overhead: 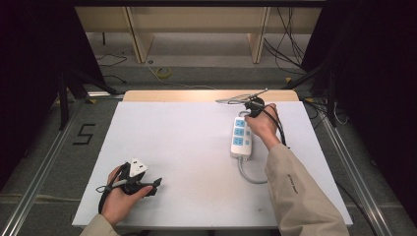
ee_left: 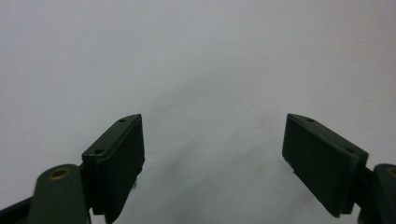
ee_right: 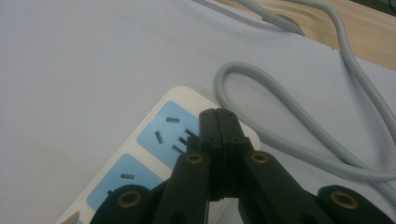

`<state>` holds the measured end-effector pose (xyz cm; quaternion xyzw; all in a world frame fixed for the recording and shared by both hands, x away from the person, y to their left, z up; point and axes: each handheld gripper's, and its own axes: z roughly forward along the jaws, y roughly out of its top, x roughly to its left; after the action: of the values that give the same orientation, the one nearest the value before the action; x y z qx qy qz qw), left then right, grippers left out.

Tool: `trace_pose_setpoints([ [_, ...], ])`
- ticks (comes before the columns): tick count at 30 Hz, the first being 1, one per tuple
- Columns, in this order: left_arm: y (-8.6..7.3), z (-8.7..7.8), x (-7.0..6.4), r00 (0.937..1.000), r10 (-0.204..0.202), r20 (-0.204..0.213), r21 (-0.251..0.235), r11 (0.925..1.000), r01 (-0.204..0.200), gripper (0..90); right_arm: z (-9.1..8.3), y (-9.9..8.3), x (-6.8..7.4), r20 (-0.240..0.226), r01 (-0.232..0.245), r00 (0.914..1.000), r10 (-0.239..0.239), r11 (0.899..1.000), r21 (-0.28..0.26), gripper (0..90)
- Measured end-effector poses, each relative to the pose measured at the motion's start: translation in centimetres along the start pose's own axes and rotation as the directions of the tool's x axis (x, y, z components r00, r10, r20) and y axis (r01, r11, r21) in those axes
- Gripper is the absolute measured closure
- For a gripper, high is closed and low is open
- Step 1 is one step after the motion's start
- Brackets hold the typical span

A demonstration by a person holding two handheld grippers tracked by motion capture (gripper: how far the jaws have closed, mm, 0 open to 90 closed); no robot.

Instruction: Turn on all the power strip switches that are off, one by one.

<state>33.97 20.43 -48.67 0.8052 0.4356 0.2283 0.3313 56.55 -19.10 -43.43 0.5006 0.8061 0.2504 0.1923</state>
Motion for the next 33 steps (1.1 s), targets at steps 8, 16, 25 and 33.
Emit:
trace_pose_setpoints([
  [8, -0.01, 0.00, -0.01, 1.0000, -0.001, 0.000, 0.000, 1.0000, 0.001, 20.9, 0.18, 0.00, -0.21, 0.004, -0.006, 1.0000, 0.005, 1.000, 0.008, 90.0],
  [16, -0.01, 0.00, -0.03, 1.0000, 0.000, 0.001, 0.000, 1.0000, 0.000, 20.9, 0.18, 0.06, -0.40, 0.004, -0.012, 0.9999, 0.011, 1.000, 0.021, 90.0],
  [25, -0.01, -0.01, -0.03, 1.0000, 0.000, 0.002, 0.002, 1.0000, 0.000, 20.9, 0.18, 0.18, -0.59, 0.010, -0.013, 0.9999, 0.013, 0.999, 0.047, 90.0],
  [33, -0.01, 0.01, -0.04, 1.0000, 0.000, 0.002, 0.003, 1.0000, 0.000, 20.8, 0.13, 0.23, -0.79, 0.013, -0.027, 0.9996, 0.027, 0.997, 0.072, 90.0],
])
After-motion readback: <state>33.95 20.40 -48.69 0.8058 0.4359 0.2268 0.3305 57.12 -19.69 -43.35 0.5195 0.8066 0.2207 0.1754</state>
